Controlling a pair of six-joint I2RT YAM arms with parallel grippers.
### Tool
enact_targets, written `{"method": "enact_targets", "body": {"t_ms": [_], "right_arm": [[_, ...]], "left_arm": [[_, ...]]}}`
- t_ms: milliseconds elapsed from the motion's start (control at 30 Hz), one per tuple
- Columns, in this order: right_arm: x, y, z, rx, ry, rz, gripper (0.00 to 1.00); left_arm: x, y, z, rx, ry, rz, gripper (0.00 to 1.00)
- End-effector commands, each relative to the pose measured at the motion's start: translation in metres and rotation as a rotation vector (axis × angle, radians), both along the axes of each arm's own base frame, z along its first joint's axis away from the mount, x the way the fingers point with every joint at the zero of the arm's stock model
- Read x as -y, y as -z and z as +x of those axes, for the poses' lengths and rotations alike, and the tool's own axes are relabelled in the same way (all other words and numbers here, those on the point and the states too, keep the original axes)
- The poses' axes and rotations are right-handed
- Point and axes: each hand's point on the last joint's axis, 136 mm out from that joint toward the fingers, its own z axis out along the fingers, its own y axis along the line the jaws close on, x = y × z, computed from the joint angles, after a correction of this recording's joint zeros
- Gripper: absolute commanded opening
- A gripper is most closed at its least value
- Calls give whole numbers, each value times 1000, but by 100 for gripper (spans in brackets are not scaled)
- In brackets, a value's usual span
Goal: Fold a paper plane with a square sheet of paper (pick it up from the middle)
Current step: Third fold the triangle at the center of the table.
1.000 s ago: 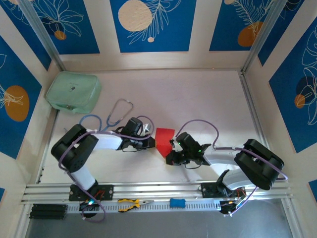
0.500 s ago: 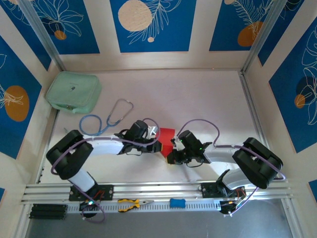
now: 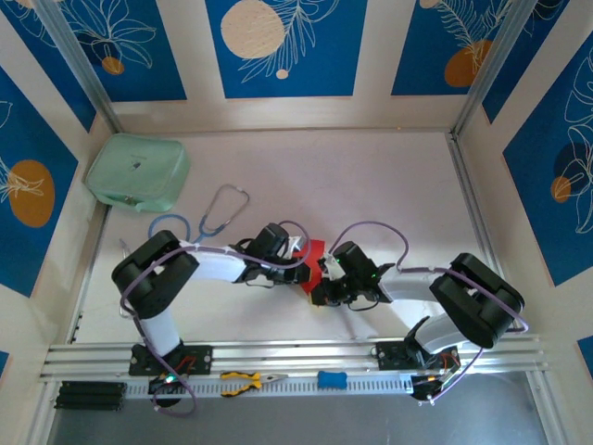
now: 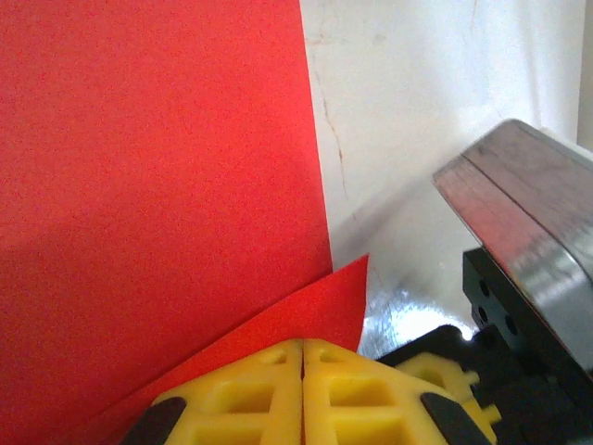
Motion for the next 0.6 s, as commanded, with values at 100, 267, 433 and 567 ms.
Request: {"method": "enact_targets", "body": {"t_ms": [100,267,433,567], "right_arm": [[7,8,-4,-27,4,-34,2],[13,10,-11,-49,31,-37,3],[20,14,-19,-63,55,-56,4],[27,13,-23,-65,79,-65,5]], "left_arm": [[-13,35,-6,-72,-19,119,4],[-26,56,-11,-105,-37,182,2],[-34,61,-8,-117,-54,194,1],[-36,61,-6,-114,-54,198,1]]}}
